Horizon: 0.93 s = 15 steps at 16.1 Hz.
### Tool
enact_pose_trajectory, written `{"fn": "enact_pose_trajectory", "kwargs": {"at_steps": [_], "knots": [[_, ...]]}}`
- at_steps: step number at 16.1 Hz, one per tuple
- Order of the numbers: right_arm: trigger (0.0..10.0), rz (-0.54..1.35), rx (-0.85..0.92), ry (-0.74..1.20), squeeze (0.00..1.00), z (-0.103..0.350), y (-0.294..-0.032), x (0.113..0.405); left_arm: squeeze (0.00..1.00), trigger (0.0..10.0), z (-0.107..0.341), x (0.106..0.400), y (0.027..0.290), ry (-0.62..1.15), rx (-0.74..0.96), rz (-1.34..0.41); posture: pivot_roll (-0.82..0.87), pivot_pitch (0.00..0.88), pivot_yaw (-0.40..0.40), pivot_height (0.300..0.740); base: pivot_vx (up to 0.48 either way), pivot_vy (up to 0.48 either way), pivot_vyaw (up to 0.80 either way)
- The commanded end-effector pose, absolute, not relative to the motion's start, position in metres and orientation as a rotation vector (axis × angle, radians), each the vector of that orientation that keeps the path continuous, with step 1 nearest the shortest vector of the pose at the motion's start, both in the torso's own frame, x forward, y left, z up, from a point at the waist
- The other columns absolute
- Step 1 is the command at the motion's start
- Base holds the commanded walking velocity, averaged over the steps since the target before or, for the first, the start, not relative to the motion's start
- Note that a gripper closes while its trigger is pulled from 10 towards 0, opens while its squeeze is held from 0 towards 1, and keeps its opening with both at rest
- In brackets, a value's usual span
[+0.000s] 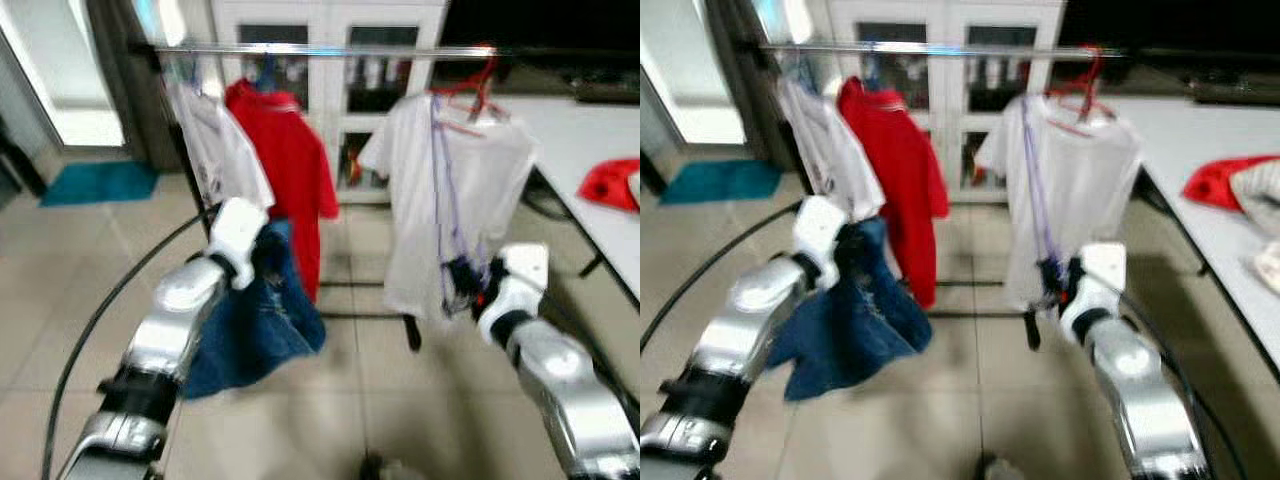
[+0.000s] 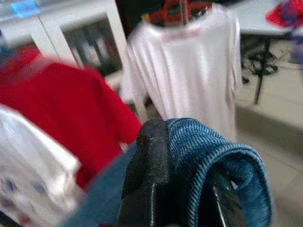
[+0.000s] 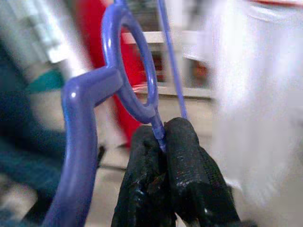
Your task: Hang hanger
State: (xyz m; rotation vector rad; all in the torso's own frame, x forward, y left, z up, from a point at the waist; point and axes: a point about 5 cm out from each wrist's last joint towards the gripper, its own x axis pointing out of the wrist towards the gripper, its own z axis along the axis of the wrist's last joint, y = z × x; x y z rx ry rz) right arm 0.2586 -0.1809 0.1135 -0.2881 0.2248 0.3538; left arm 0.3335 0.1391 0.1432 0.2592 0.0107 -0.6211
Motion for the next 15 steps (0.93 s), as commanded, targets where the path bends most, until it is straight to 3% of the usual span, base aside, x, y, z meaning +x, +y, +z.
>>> {"fn": "enact_pose_trajectory", "kwargs": {"at_steps": [1,4,9,11,15], "knots": [[10.0,0.502,-0.349,0.169,0.0,0.123,-0.161,0.256,0.0,10.0,0.161,0.339,0.138,-0.058,0.273,-0.618,-0.09,0.0,0.036,0.74,0.0,0.0,0.0],[10.0,0.623,-0.457,0.224,0.0,0.117,-0.156,0.249,0.0,10.0,0.21,0.35,0.114,-0.193,0.2,-0.704,-0.09,0.0,0.038,0.74,0.0,0.0,0.0],[10.0,0.738,-0.533,0.242,0.0,0.116,-0.146,0.242,0.0,10.0,0.2,0.348,0.089,-0.08,0.305,-0.919,-0.09,0.0,0.046,0.74,0.0,0.0,0.0],[10.0,0.76,-0.541,0.24,0.0,0.117,-0.143,0.24,0.0,10.0,0.199,0.356,0.091,-0.06,0.319,-0.864,-0.09,0.0,0.052,0.74,0.0,0.0,0.0],[10.0,0.823,-0.549,0.224,0.0,0.121,-0.142,0.233,0.0,10.0,0.188,0.379,0.121,0.031,0.372,-0.615,-0.09,0.0,0.057,0.74,0.0,0.0,0.0]]}}
